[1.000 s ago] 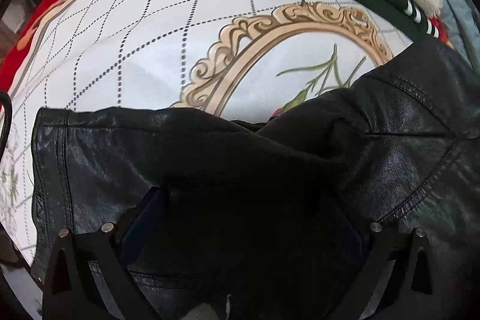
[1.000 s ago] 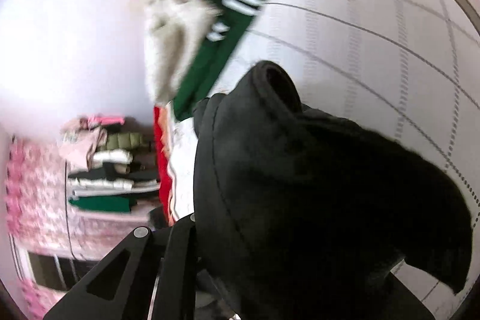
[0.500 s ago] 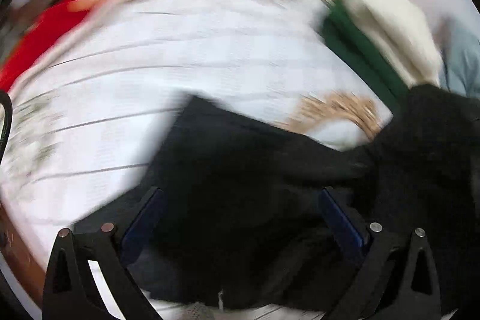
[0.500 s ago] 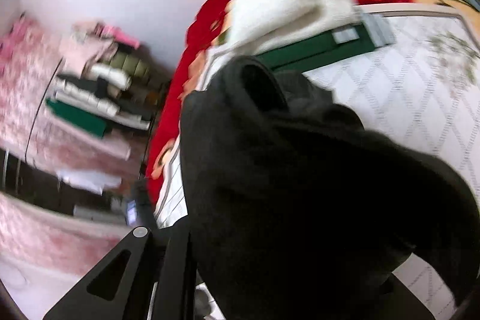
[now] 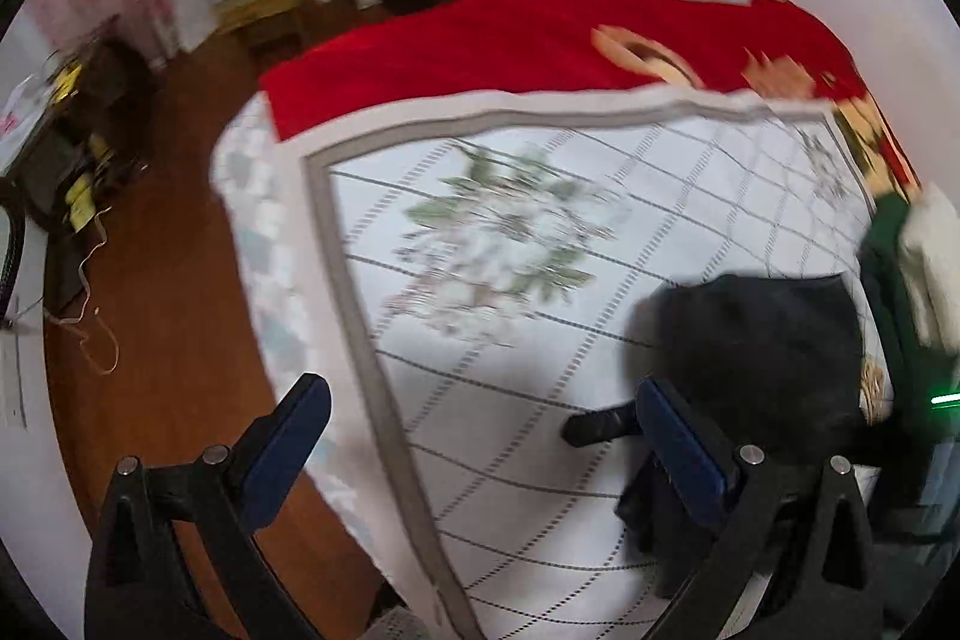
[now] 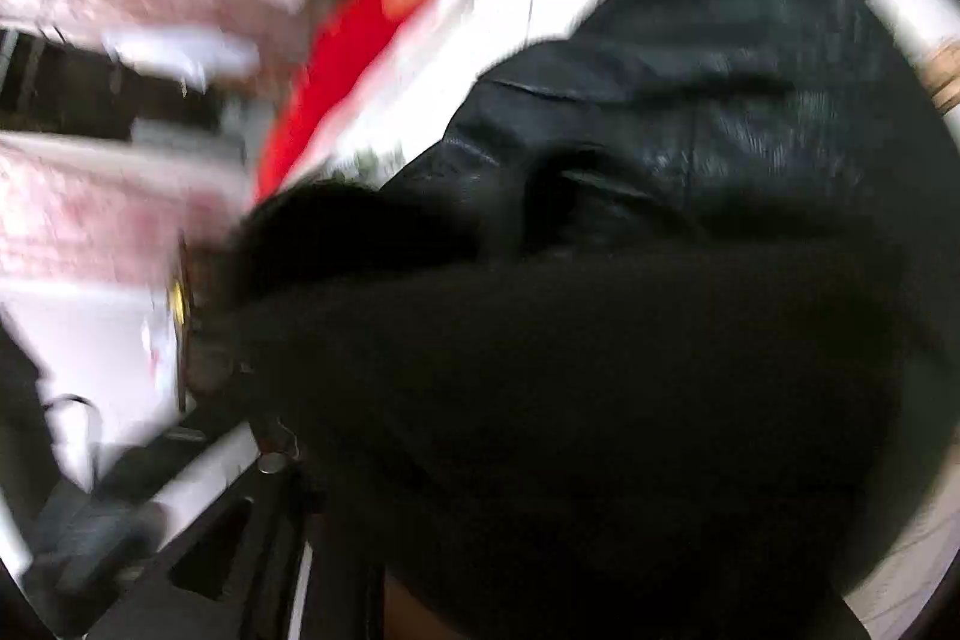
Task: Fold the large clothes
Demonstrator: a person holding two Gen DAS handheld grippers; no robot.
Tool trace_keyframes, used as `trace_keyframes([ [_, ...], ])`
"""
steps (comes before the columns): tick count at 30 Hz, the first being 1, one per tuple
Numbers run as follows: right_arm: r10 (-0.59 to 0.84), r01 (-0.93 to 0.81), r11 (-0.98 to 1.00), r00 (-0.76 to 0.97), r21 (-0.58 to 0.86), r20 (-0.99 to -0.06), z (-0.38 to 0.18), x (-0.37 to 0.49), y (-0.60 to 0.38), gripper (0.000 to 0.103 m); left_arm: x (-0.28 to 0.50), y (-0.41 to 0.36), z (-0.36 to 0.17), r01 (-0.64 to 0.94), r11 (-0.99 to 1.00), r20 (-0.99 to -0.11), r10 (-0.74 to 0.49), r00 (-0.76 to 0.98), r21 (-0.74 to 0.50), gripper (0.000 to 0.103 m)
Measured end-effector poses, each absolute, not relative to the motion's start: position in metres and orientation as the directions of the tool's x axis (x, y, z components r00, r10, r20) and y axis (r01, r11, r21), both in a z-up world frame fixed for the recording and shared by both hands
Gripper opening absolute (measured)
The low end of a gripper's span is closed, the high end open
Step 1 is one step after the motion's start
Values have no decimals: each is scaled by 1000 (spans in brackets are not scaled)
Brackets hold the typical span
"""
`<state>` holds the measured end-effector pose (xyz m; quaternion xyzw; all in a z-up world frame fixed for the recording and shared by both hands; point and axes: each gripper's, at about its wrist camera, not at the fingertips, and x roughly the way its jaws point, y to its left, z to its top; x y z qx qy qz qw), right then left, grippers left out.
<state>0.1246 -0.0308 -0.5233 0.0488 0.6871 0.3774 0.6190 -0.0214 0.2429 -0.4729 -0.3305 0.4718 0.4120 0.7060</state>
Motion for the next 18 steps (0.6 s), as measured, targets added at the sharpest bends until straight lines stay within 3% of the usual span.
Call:
trace_keyframes([
  [2,516,-398,704,-282,588,-809,-535,117,-26,35,-28,247,-464,-900,428,-931,289,222,-82,103],
  [4,571,-391,653,-307,648,-761,-524,117,-35,65,-35,250,-450,-903,420,-921,307,238,-93,103],
  [5,609,-366,609,-353,704,-710,-514,118,-44,97,-36,251,-442,-901,422,-916,315,249,-100,103],
  [6,630,-345,586,-375,733,-680,-506,118,-52,103,-36,252,-433,-897,428,-909,319,266,-113,103],
  [8,667,-294,564,-388,772,-636,-485,124,-80,103,-28,253,-424,-885,446,-900,318,297,-134,103],
  [11,674,-239,614,-338,752,-657,-466,145,-120,103,-13,248,-416,-858,490,-885,319,338,-151,103],
  [13,673,-221,661,-249,717,-697,-455,164,-145,102,2,242,-422,-840,524,-885,312,345,-143,103],
  [14,654,-231,688,-212,687,-726,-453,179,-149,93,12,239,-432,-831,535,-893,287,346,-150,103],
  [15,619,-244,725,-178,644,-765,-456,193,-149,71,17,238,-439,-827,537,-898,266,350,-163,103],
  [18,536,-248,787,-180,565,-825,-484,223,-124,31,36,230,-465,-815,559,-916,233,328,-149,103],
])
